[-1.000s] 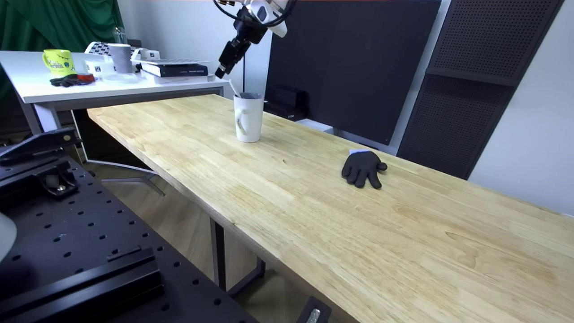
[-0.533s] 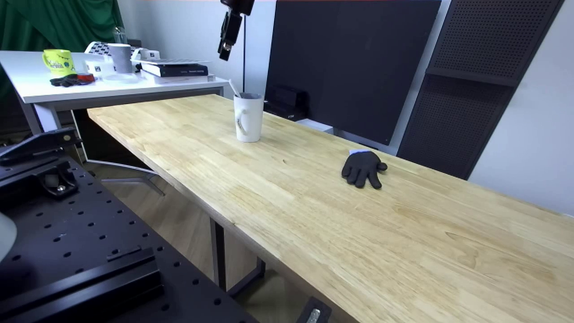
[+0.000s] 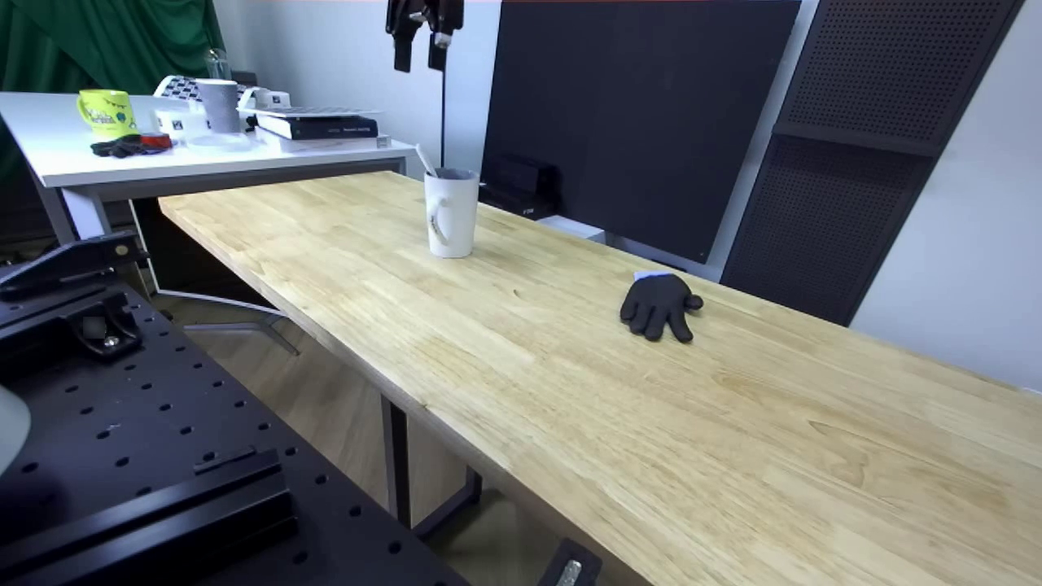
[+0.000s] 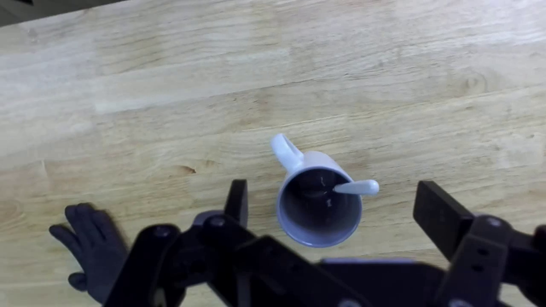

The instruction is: Put the spoon in the mug

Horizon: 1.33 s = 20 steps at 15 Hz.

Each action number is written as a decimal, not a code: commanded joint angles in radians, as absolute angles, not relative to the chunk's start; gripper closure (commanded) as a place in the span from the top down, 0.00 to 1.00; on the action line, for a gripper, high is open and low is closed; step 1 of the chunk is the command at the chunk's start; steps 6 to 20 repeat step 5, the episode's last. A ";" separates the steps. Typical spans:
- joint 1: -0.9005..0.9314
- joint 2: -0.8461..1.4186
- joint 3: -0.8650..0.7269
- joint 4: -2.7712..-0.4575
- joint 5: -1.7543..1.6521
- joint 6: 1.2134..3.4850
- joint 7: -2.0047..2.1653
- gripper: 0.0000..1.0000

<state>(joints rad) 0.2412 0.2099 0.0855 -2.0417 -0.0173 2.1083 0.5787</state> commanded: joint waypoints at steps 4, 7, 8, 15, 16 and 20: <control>0.230 0.187 0.101 -2.058 -0.032 2.107 0.523 1.00; 0.231 0.191 0.100 -2.058 -0.032 2.107 0.523 1.00; 0.231 0.191 0.100 -2.058 -0.032 2.107 0.523 1.00; 0.231 0.191 0.100 -2.058 -0.032 2.107 0.523 1.00; 0.231 0.191 0.100 -2.058 -0.032 2.107 0.523 1.00; 0.231 0.191 0.100 -2.058 -0.032 2.107 0.523 1.00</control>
